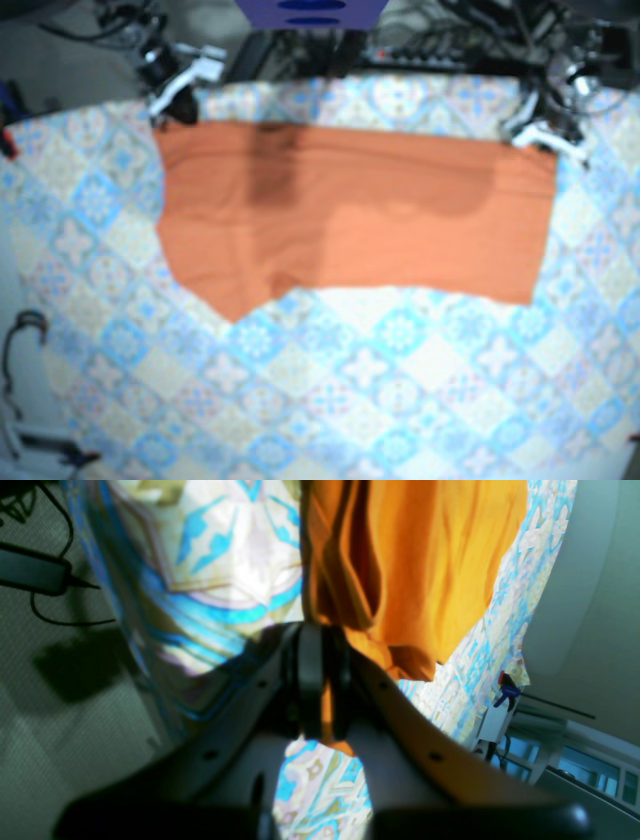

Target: Fold the T-shirt properly

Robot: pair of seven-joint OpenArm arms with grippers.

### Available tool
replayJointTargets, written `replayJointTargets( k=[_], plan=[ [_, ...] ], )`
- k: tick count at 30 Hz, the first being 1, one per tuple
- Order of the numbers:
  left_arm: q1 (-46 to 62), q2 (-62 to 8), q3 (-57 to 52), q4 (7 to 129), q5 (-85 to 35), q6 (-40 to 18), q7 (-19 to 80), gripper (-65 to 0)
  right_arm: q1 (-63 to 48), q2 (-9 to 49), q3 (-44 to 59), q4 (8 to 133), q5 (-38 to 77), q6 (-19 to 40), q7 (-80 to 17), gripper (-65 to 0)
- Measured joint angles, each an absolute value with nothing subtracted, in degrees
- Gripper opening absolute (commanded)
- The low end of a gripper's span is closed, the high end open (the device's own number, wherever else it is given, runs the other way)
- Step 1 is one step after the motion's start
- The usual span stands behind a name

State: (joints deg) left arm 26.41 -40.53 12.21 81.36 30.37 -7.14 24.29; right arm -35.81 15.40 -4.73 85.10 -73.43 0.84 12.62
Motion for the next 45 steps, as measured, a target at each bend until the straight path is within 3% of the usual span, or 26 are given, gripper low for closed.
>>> replayJointTargets(
  k=[18,25,45],
  plan=[
    [31.9,-42.4,11.8,81.6,30.3,-6.2,19.7,-65.0,-38.9,15.6,-4.2,86.0,-73.3,0.8,12.8,-64.5],
    [37.1,-42.2,6.4,81.7,30.4,-6.5,16.2,-65.0,-38.9,17.2,-4.2,86.0,-73.1,0.9,13.0,-64.5],
    [38.2,-42.1,6.6,81.7,30.4,-6.2,15.6,-65.0,-41.0,18.9,-2.2,85.8,-73.1,0.4,13.2,-64.8]
  ],
)
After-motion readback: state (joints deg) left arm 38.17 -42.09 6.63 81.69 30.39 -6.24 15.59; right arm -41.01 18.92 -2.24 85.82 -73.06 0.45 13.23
